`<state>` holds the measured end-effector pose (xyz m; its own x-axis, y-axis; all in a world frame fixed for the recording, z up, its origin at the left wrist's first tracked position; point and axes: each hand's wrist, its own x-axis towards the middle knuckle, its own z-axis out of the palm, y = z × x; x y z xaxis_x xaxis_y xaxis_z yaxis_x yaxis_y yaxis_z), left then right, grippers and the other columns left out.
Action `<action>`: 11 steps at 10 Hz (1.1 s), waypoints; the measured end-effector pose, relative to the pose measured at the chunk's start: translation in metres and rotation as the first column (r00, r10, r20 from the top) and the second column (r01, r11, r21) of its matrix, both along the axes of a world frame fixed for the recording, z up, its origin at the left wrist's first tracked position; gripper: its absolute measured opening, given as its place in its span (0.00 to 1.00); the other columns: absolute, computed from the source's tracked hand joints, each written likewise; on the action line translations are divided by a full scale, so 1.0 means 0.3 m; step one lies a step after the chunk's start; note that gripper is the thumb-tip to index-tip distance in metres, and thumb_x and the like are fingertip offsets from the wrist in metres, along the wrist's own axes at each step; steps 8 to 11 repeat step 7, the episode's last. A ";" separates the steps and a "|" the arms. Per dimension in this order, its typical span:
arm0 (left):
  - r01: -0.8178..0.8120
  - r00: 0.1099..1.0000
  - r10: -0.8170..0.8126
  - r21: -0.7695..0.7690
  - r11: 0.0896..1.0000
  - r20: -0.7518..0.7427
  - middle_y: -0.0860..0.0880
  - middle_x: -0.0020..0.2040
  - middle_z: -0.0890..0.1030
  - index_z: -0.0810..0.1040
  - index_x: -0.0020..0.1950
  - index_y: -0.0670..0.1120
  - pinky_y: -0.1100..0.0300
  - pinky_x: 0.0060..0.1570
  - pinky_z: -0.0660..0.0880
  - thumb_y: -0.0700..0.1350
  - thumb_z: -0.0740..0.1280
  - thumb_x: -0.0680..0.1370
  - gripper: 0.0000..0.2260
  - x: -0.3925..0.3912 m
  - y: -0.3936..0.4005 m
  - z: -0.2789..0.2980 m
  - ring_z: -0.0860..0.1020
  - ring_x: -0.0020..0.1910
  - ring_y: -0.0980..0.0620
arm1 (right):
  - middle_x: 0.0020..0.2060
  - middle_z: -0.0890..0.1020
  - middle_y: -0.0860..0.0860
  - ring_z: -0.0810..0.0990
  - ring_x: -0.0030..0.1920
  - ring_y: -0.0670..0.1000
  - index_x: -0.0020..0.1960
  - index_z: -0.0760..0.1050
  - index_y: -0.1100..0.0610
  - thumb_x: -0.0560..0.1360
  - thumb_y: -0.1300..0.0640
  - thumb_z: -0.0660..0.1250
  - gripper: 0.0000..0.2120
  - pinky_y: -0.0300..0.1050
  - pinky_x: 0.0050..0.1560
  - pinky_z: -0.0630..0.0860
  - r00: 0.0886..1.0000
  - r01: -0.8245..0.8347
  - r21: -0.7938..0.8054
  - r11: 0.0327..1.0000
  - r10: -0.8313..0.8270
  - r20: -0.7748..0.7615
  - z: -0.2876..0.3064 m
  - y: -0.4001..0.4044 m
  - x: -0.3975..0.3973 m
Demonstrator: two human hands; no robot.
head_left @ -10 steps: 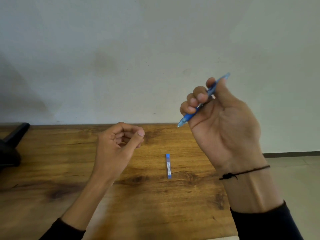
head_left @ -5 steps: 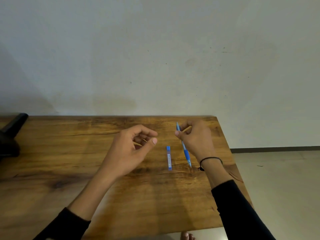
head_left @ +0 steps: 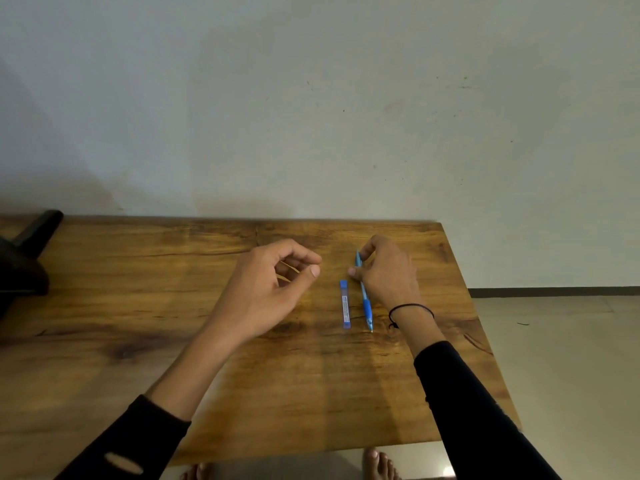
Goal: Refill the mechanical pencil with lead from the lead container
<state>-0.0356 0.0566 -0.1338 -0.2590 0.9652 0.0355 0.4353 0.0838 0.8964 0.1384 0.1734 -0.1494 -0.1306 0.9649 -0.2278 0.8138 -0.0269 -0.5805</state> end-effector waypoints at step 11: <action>-0.046 0.783 -0.203 -0.380 0.924 -0.588 0.47 0.90 0.53 0.56 0.88 0.53 0.46 0.86 0.55 0.62 0.56 0.86 0.32 0.010 -0.160 -0.163 0.54 0.88 0.45 | 0.47 0.83 0.54 0.84 0.46 0.55 0.55 0.76 0.58 0.84 0.62 0.65 0.02 0.50 0.45 0.83 0.992 0.037 0.170 0.985 -0.017 -0.123 -0.092 -0.094 0.146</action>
